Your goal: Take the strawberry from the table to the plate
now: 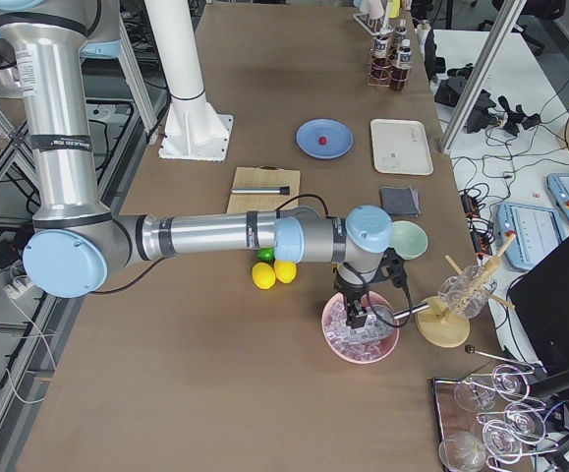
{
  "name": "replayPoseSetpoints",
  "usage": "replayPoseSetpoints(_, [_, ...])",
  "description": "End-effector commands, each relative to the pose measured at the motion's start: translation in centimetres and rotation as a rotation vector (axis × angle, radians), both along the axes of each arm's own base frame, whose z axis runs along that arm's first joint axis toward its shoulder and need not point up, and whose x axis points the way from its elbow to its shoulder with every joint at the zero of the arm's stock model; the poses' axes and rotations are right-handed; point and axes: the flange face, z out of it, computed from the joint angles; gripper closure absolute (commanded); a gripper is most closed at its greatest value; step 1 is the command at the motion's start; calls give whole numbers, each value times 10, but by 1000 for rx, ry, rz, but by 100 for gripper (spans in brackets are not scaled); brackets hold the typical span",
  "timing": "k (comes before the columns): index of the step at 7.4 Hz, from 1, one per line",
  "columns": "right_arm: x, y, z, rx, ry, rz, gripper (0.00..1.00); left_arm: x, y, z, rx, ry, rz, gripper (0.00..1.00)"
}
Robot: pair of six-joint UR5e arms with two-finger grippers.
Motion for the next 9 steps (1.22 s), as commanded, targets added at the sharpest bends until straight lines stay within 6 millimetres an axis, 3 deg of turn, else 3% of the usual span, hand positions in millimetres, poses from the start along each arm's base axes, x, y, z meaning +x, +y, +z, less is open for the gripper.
replayPoseSetpoints(1, [35, 23, 31, -41, 36, 47, 0, -1, 12, 13, -19, -7, 0, 2])
replayPoseSetpoints(4, [36, 26, 35, -57, 40, 59, 0, 1, 19, 38, -80, -1, -2, 1])
replayPoseSetpoints(5, [35, 30, 43, -92, 35, 79, 0, 1, 19, 36, -74, 5, 0, 1])
replayPoseSetpoints(9, [35, 29, 38, -102, 37, 100, 0, -1, 12, 19, -133, 4, -5, 2])
